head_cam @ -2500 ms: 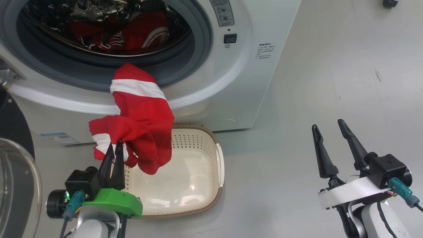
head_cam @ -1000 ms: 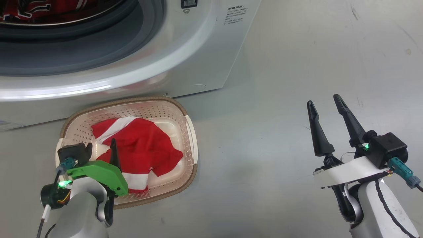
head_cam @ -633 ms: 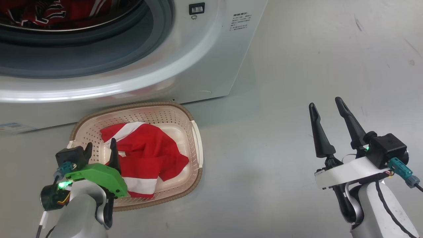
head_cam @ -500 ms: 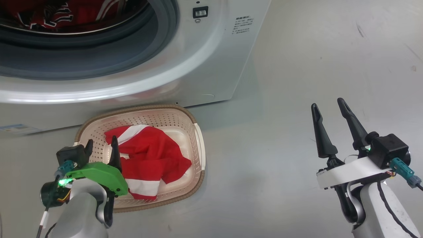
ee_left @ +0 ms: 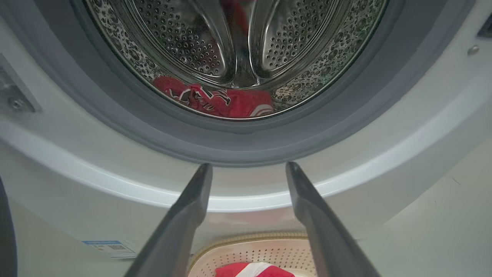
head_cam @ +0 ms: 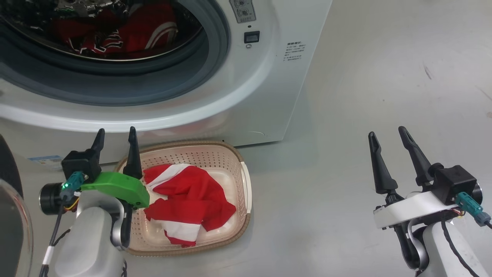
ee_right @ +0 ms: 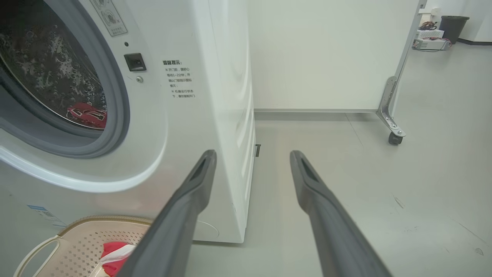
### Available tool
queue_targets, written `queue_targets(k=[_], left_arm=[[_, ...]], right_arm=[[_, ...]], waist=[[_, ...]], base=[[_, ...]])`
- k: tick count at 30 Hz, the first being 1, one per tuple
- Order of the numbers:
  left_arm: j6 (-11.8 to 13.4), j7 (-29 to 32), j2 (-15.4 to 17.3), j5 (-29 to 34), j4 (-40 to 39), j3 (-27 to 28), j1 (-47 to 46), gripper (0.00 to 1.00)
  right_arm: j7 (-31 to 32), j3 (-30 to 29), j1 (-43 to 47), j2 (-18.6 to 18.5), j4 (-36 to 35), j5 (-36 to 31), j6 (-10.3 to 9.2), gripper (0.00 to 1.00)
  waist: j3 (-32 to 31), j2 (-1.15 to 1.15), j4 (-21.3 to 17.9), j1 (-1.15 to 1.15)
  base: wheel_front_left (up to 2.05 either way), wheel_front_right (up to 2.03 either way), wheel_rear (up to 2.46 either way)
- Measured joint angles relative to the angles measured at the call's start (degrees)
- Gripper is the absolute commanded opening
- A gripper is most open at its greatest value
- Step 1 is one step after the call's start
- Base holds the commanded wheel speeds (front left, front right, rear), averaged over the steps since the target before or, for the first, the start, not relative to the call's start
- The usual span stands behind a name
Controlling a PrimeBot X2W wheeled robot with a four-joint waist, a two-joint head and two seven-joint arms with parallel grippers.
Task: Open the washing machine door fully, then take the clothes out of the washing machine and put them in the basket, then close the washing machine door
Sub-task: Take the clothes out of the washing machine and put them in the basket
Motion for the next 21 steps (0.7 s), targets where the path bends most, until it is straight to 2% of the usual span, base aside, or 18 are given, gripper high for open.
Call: queue_targets(k=[21], left_arm=[[1.80, -0.16, 1.00, 4.52, -16.21, -0.10, 15.25, 1.00]], right_arm=[[0.00, -0.62, 5.84, 0.00, 0.12, -0.11, -1.58, 1.00]], waist=[[-10.63, 0.00, 2.52, 0.00]], base=[[0.00, 0.00, 0.00]])
